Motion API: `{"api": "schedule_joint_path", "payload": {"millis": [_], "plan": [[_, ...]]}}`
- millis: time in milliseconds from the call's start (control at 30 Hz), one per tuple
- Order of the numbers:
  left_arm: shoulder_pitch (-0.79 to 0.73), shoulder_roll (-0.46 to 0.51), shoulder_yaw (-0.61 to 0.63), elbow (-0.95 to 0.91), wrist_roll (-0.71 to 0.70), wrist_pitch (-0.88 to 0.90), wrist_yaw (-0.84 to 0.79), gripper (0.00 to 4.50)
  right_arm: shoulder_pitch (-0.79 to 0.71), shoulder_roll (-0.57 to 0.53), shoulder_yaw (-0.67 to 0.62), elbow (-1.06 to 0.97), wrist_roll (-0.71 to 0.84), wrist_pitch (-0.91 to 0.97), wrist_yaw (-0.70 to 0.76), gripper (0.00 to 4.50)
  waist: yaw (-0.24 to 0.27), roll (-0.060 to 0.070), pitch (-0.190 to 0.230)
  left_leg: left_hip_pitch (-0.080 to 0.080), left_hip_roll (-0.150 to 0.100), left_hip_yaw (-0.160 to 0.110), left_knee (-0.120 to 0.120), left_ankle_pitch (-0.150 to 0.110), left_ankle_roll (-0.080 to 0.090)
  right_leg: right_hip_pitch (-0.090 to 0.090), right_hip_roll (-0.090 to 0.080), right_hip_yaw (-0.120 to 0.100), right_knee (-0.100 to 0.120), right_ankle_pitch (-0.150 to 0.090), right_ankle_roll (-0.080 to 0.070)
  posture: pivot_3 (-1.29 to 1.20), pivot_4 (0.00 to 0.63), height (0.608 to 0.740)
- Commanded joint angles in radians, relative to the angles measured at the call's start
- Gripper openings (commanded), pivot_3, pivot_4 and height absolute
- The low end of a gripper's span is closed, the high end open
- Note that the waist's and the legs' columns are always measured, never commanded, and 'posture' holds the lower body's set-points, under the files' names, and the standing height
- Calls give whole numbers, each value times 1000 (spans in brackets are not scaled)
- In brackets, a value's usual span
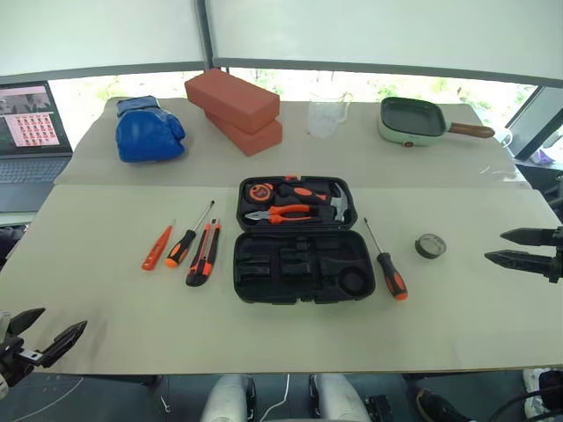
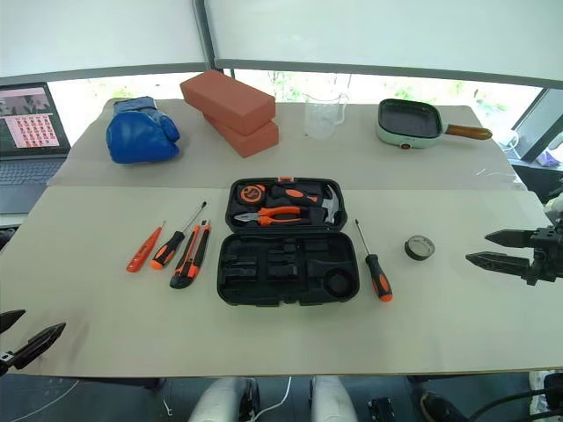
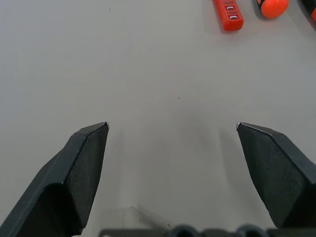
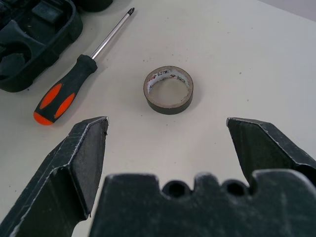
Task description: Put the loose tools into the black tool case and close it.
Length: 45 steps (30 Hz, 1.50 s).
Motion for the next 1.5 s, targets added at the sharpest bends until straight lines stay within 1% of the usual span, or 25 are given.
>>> {"api": "schedule_joint_path", "payload": {"millis": [33,133,200,267,367,467,567,667,767,900,1067,1167,1333,1433,1500], "plan": [[-18,21,4,-31,11,12,25,4444,-4,-11,-16,6,-2,-45,13,4466,0,0,0,0,0,0,0,0,0,0,0,0,0,0,0,0,150,738],[-80,67,-47,-62,14,81,60,4444,15,-3,-31,-14,-3,-85,-25,4466,6,0,0,1,0,0,0,0,0,1,0,0,0,0,0,0,150,738],[-122,103,-68,-97,-18,151,69,4444,22,1,-51,-78,24,-56,-36,4466,7,0,0,0,0,0,1,0,0,1,0,0,1,1,2,0,150,738],[-175,139,-88,-130,-59,228,78,4444,51,5,-81,-183,69,-7,-33,4466,5,0,0,0,-1,0,1,0,0,1,0,0,1,3,5,0,150,738],[-307,214,-166,-177,-105,344,101,4444,140,24,-138,-450,163,110,-53,4466,5,1,0,0,0,0,0,0,0,1,1,0,2,3,5,0,150,738],[-440,267,-262,-191,-129,455,140,4444,237,47,-176,-696,237,206,-95,4466,6,1,0,1,1,0,0,0,0,1,2,0,3,3,5,0,150,738],[-579,326,-399,-170,-119,611,200,4444,303,80,-202,-935,349,325,-153,4466,5,1,0,0,0,0,1,0,0,1,2,0,3,4,6,0,150,738],[-762,314,-513,-123,-132,726,249,4444,315,122,-204,-1136,482,440,-232,4466,4,1,0,0,0,0,1,0,-1,1,3,0,3,4,6,0,150,738],[-910,283,-623,-70,-110,768,265,4444,295,177,-167,-1282,555,487,-327,4466,7,0,0,0,-2,-1,1,1,-1,1,3,0,4,4,6,0,150,738],[-1020,254,-742,-21,-61,777,277,4444,277,221,-131,-1382,612,518,-406,4466,9,-2,1,-2,-5,-2,1,1,-1,0,2,0,2,5,7,0,150,738],[-1084,236,-841,34,28,747,305,4444,263,245,-105,-1425,654,538,-474,4466,9,-4,1,-4,-6,-2,2,1,0,-1,2,0,1,5,8,0,150,738],[-1104,220,-854,78,61,743,319,4444,277,243,-106,-1438,657,537,-491,4466,11,-5,2,-5,-6,-3,2,1,0,-1,3,0,2,5,8,0,150,738],[-1098,184,-859,99,56,758,295,4444,279,238,-97,-1437,650,528,-510,4466,13,-5,2,-5,-6,-3,2,1,0,-1,2,-1,2,5,8,0,150,738],[-1068,167,-878,109,81,698,281,4444,263,244,-90,-1443,665,533,-527,4466,15,-5,2,-5,-6,-4,3,1,0,0,2,-1,2,5,8,0,150,738],[-1048,158,-876,123,88,680,273,3943,253,250,-87,-1446,682,540,-541,4500,16,-5,2,-5,-6,-4,3,1,0,0,2,-1,2,5,8,0,150,738]]}}
